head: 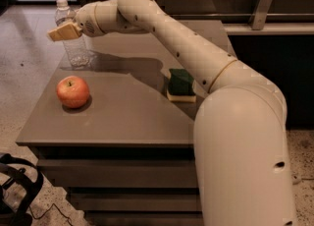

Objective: Pick water bottle

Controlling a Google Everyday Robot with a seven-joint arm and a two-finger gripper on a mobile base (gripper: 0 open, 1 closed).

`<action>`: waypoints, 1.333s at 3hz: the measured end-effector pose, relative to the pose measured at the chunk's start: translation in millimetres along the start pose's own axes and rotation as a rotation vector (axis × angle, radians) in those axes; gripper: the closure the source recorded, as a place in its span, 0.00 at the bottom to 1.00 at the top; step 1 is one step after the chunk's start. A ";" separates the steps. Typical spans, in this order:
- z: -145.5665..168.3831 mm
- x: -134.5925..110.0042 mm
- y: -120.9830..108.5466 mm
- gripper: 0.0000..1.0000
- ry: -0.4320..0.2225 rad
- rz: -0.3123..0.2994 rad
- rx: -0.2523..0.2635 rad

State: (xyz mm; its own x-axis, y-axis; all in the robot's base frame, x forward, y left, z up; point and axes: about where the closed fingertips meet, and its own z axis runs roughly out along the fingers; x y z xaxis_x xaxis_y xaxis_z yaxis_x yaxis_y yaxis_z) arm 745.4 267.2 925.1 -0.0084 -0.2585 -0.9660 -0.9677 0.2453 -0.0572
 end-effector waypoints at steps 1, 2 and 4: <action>2.9 0.5 2.0 0.64 0.000 0.001 -0.005; 5.4 1.0 3.8 0.88 0.001 0.001 -0.009; 12.7 -3.9 6.9 1.00 -0.008 -0.009 -0.033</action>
Offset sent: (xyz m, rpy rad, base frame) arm -0.0009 0.0022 -0.0009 -0.0002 0.0014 0.0033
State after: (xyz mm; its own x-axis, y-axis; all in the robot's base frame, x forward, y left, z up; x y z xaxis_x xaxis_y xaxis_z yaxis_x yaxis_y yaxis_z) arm 742.0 281.7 925.2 0.0021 -0.2528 -0.9675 -0.9755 0.2123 -0.0576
